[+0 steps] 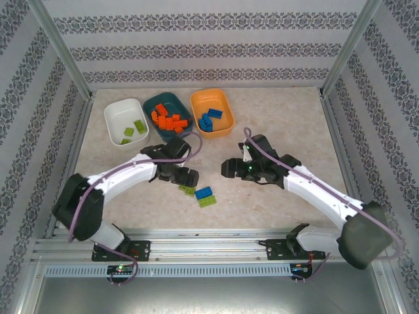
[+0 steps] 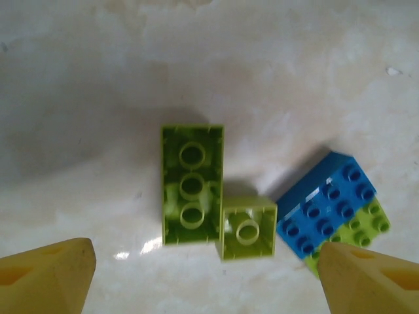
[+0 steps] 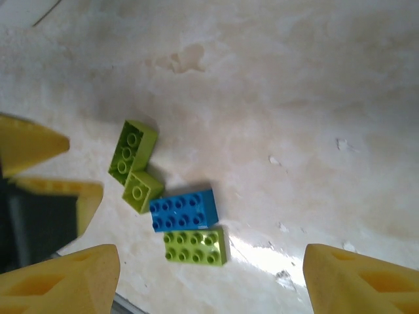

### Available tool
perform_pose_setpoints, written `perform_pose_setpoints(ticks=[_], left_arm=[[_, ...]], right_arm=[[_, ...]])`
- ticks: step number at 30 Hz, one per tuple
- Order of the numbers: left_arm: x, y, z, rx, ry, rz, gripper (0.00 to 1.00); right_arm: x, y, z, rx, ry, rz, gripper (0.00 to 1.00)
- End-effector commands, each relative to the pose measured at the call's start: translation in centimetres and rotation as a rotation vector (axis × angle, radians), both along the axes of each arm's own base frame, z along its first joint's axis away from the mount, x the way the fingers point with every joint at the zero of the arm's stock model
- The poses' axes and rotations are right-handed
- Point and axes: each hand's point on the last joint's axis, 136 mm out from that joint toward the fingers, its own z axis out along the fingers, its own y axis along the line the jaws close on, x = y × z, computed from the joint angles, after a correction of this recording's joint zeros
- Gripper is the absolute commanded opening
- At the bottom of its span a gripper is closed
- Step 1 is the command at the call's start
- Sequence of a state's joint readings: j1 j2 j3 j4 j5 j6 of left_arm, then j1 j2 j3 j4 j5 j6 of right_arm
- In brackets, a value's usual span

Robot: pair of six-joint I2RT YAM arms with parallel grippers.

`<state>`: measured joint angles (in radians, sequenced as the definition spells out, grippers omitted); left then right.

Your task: Sort the legos into containers by color

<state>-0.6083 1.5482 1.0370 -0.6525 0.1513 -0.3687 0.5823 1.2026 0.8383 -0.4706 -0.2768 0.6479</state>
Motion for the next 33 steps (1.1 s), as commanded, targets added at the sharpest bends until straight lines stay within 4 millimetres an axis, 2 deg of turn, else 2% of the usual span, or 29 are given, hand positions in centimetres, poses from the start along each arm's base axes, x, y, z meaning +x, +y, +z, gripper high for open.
perform_pose_setpoints(ticks=[1,8,19,33], left_arm=[[1.5,-0.9,-0.6,0.056,-0.026,-0.049,0.84],[2.8,-1.1,-2.4,0.116,-0.003,-0.043,0.78],[3.1,-1.2,-4.9,0.166,0.054,-0.053,0.69],[2.9,-0.3,-5.6,0.189,0.086,-0.054,0.42]], right_arm=[[-1.4,-1.1,-0.9,-0.012,0.01,-0.004,0.74],[-2.9,-1.9,-1.9,-0.017,0.023,0.007,0.74],[-2.7,-1.8,-2.6,-0.026,0.023,0.018,0.75],[-2.3,-1.8,-3.1,-0.032,0.028,0.013,0.76]])
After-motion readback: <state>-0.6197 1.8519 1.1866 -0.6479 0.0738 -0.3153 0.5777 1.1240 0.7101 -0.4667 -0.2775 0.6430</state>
